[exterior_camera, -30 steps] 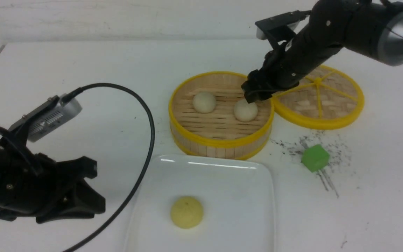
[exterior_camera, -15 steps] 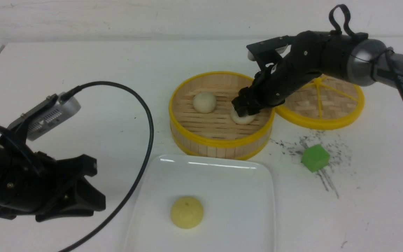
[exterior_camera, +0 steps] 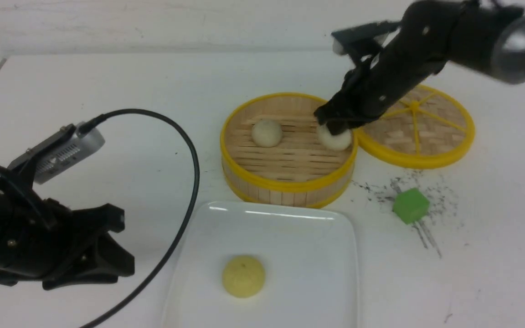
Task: Put the steamed buns into the plate on the white tablecloth.
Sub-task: 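Move the steamed bun from the bamboo steamer onto the white plate with the right gripper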
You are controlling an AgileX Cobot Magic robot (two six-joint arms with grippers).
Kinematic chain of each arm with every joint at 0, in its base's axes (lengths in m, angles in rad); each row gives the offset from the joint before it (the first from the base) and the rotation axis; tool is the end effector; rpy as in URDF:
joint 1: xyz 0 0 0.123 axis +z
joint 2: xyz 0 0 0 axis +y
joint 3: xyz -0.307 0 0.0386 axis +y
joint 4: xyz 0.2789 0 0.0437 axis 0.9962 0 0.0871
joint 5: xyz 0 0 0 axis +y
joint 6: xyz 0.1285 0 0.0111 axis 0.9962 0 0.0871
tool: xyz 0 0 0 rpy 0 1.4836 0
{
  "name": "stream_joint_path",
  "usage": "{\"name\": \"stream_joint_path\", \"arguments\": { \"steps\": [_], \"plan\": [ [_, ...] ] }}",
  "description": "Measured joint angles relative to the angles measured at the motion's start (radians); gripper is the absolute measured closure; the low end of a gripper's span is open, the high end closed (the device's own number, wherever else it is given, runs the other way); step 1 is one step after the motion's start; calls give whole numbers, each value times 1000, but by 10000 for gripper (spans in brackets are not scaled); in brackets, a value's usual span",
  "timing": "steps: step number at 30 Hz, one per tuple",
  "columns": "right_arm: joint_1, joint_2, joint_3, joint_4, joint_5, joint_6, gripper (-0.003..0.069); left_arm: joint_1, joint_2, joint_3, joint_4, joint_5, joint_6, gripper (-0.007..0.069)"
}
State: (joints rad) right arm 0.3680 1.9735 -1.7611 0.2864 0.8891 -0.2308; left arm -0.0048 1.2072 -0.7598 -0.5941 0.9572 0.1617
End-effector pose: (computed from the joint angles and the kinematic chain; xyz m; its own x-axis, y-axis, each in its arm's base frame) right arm 0.4621 0.2085 0.2687 -0.7593 -0.3422 -0.5535 -0.4991 0.8520 0.1578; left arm 0.2355 -0.0602 0.2344 -0.9538 -0.1801 -0.2406 -0.0403 0.8699 -0.4915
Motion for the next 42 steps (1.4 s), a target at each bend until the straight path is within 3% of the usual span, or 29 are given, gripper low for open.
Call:
{"name": "stream_joint_path", "arguments": {
  "steps": [7, 14, 18, 23, 26, 30, 36, 42],
  "plan": [
    [0, -281, 3, 63, 332, 11, 637, 0, 0, 0, 20, -5, 0, 426],
    [54, -369, 205, 242, 347, -64, 632, 0, 0, 0, 23, -11, 0, 425],
    [140, -345, 358, 252, 278, -103, 624, 0, 0, 0, 23, -11, 0, 421],
    [231, -241, 502, 225, -34, -136, 589, 0, 0, 0, 23, -23, 39, 412],
    [240, -184, 518, 226, -123, -136, 544, 0, 0, 0, 24, -27, 58, 409],
    [242, -86, 520, 264, -229, -136, 383, 0, 0, 0, 24, -30, 65, 408],
    [236, -71, 505, 278, -194, -136, 173, 0, 0, 0, 24, -39, 65, 402],
    [156, -197, 395, 275, 7, -136, 133, 0, 0, 0, 22, -38, 61, 391]
  ]
}}
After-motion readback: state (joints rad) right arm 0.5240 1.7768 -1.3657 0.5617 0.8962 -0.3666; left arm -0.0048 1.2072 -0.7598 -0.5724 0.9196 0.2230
